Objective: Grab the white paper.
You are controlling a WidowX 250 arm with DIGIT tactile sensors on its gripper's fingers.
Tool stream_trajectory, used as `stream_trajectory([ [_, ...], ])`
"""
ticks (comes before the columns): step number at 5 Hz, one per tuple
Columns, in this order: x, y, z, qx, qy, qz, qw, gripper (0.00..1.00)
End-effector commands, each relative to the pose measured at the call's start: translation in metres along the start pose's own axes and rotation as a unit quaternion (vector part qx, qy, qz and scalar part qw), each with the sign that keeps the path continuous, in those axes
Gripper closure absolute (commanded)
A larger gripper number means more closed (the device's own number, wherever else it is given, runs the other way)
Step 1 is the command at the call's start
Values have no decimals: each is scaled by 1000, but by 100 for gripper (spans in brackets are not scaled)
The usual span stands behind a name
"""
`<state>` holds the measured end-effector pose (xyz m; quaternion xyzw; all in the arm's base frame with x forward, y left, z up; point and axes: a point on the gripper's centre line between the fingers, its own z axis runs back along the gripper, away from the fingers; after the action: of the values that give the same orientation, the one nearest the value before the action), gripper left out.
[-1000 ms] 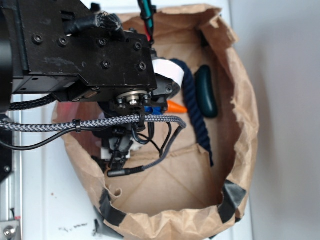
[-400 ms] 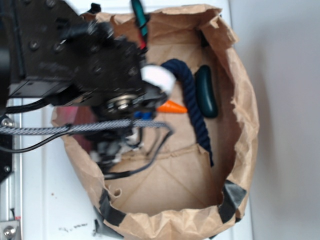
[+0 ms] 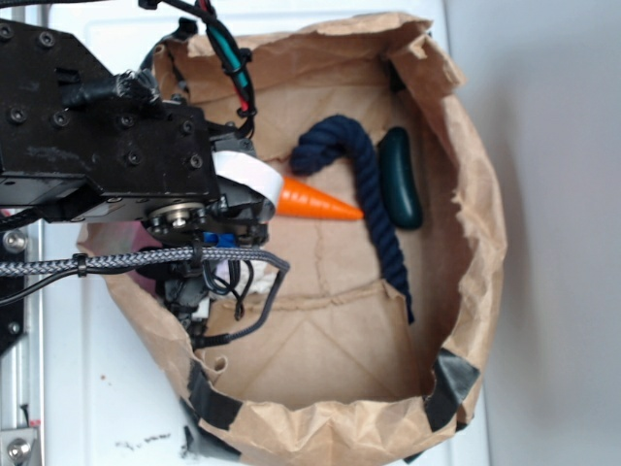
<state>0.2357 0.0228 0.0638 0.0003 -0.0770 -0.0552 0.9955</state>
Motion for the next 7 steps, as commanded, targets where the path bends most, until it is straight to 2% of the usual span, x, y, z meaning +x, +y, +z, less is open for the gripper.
stream_trajectory([
  [1, 26, -1, -3, 23, -22, 9, 999, 0],
  [2, 26, -10, -2, 11, -30, -7, 999, 0],
  [3, 15, -20, -6, 23, -30, -26, 999, 0],
  [4, -1, -29, 7, 5, -37, -59, 998, 0],
  [6, 10, -11, 26, 0, -56, -33, 998, 0],
  [7, 20, 2, 28, 2, -52, -20, 998, 0],
])
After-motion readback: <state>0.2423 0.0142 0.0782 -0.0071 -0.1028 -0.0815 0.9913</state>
